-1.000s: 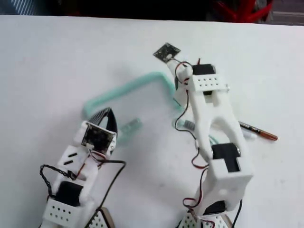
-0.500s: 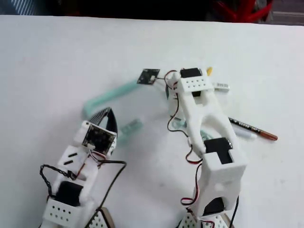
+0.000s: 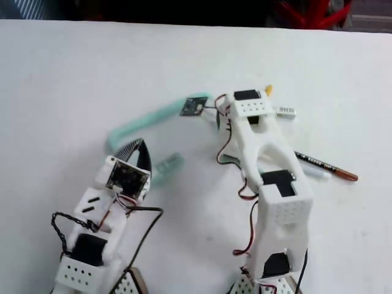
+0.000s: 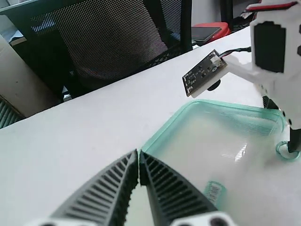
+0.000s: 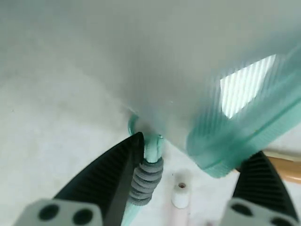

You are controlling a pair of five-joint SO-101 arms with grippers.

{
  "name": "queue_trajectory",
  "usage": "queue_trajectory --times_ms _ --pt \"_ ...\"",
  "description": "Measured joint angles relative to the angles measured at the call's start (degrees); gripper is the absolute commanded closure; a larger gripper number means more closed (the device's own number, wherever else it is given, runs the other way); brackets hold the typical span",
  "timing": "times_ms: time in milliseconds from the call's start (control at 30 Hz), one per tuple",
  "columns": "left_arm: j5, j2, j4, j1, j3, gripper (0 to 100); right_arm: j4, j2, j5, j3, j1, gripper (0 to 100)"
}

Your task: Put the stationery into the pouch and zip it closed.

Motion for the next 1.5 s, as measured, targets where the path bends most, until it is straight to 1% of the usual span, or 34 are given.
queue_trajectory --times_ms 67,167,233,400,733,867,1000,1233,1333,1433,1500 --pt "0.0 0.0 0.0 0.0 0.0 97 0.35 0.44 0.0 -0.79 0.09 72.4" --pt "0.0 0.0 0.0 0.0 0.0 97 0.44 0.44 0.0 -0.97 0.35 79.8" --pt "0.0 0.0 0.0 0.0 0.0 97 0.44 0.0 0.0 -0.97 0.53 82.4" --pt "0.0 0.0 0.0 0.0 0.0 97 0.97 -1.05 -0.88 -0.97 -0.18 81.5" --pt "0.0 0.0 0.0 0.0 0.0 97 -0.97 -3.25 -10.99 -0.79 -2.2 82.0" --pt "0.0 0.0 0.0 0.0 0.0 97 -1.23 -7.12 -13.8 -0.79 -2.64 90.2" --pt "0.0 0.0 0.0 0.0 0.0 97 -1.23 -11.16 -14.24 -0.79 -3.78 97.9" --pt "0.0 0.0 0.0 0.0 0.0 97 -3.16 -12.66 -14.33 1.23 -7.65 97.9" --pt "0.0 0.0 0.0 0.0 0.0 97 -3.16 -13.63 -14.33 1.32 -7.56 97.9" --pt "-0.18 0.0 0.0 0.0 0.0 97 -3.16 -17.67 -14.33 2.11 -7.47 97.9" --pt "-0.26 0.0 0.0 0.0 0.0 97 -2.11 -21.19 -12.75 3.87 -6.86 97.9"
